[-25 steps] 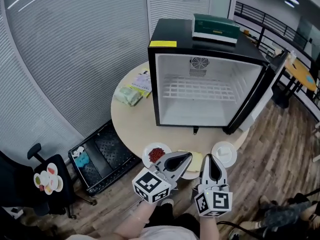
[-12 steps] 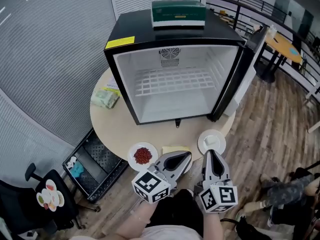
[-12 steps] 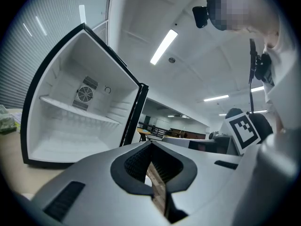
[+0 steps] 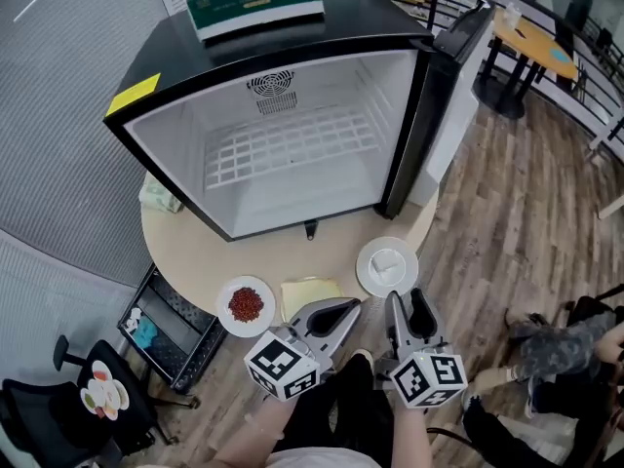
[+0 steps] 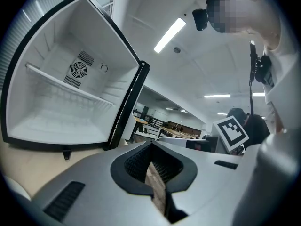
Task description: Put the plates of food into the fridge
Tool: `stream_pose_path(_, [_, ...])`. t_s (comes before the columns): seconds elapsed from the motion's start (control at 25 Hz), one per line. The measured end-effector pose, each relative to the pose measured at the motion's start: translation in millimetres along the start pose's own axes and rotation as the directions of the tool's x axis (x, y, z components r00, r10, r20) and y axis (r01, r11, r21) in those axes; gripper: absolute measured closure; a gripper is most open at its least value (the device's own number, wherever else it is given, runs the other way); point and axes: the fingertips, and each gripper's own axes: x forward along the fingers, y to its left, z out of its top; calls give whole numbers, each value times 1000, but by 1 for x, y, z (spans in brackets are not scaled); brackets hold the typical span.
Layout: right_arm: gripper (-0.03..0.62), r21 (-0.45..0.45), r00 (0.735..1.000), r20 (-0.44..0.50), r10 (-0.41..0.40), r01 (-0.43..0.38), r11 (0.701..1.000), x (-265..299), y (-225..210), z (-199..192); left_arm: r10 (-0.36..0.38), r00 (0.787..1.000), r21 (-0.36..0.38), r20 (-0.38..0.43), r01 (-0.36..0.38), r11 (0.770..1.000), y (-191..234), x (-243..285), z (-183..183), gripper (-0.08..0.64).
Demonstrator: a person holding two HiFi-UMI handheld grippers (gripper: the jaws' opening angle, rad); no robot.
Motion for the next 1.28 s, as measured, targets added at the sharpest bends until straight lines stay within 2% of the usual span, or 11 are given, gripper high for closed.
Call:
stream_pose_path(0.28, [405, 192, 991, -115, -68, 89, 977, 12, -66, -36, -17, 998, -40, -67, 14, 999, -4, 30, -31, 555])
stream_pose_path(0.48, [405, 330, 982, -170, -83, 136, 934, 24, -101, -63, -30, 994, -76, -103, 23, 997, -3, 51, -53, 555])
stream_pose_path(0.72, [405, 401, 967, -249, -49, 149, 904, 41, -128, -93, -8, 993, -109, -118, -4, 994, 6, 70, -66, 555])
stream_pose_path(0.88, [405, 495, 961, -277, -4, 146, 857, 53, -141, -108, 12, 992, -123, -124, -27, 992, 10, 78, -70, 555])
stream_pose_path(1.16, [407, 585, 954, -291, 72, 118, 802, 63, -139, -117, 43, 993, -126, -110, -57, 990, 12, 87, -65, 555])
stream_pose_path(1.2, [418, 590, 953, -295, 76, 119, 798, 63, -139, -118, 43, 993, -130, -109, -58, 990, 12, 87, -65, 555])
stream_pose_path(1.28, [526, 593, 952, -295, 77, 119, 796, 62, -138, -119, 45, 993, -132, -109, -60, 989, 11, 88, -66, 555])
